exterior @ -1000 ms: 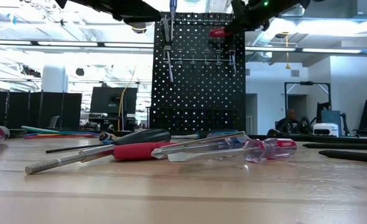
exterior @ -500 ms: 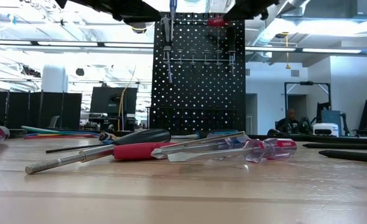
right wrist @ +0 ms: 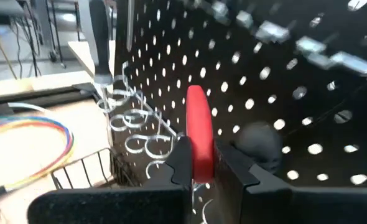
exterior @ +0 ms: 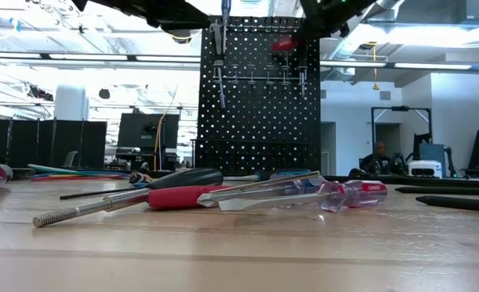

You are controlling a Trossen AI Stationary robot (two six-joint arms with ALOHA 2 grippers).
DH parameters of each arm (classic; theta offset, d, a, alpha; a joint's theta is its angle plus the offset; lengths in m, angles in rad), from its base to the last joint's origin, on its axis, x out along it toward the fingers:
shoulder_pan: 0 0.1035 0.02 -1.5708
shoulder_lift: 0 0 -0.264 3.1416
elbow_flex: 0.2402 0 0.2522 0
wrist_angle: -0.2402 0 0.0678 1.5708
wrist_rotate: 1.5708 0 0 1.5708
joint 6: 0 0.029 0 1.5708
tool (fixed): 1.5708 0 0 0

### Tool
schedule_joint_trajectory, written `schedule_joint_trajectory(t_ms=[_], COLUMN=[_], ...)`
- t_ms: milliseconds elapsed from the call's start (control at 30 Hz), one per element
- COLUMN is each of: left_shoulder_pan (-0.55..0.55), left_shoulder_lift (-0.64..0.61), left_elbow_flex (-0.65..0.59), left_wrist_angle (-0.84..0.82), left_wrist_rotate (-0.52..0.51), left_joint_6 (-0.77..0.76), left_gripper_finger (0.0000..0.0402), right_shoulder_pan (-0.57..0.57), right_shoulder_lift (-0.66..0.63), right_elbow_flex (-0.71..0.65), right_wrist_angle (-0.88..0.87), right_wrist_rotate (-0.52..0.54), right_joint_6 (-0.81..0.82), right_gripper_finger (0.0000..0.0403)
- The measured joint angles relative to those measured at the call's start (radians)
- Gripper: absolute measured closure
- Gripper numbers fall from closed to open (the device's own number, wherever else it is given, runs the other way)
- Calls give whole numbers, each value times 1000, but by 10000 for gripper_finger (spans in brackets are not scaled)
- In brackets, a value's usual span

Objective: Hang tools onto peg board
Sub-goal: Hang the top red t handle screwdriver on the black peg board, then hang the left red transparent screwdriver on the black peg board

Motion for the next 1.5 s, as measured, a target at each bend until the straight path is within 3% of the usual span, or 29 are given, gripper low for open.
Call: schedule_joint_trajectory(t_ms=[500, 967, 1167, 1367, 1500], left_shoulder_pan=[0, 0, 0, 0, 0], left_shoulder_lift=[0, 0, 0, 0, 0], left_elbow_flex=[0, 0, 0, 0, 0], left_wrist_angle=[-10, -11, -12, -17, -30], left_wrist_rotate=[0, 1, 1, 1, 1], left_joint_6=[-4, -6, -9, -9, -8], left_gripper_finger=[244, 244, 244, 244, 244], right_shoulder_pan=[7, 32, 99, 198, 271], right_shoulder_lift=[43, 42, 34, 5, -25], right_elbow_flex=[0, 0, 0, 0, 0], right_wrist_angle=[-27, -19, -1, 0, -39], right_wrist_rotate=[1, 3, 13, 112, 120], right_joint_6=[-10, -64, -141, -185, -186], right_gripper_finger=[333, 215, 213, 228, 234])
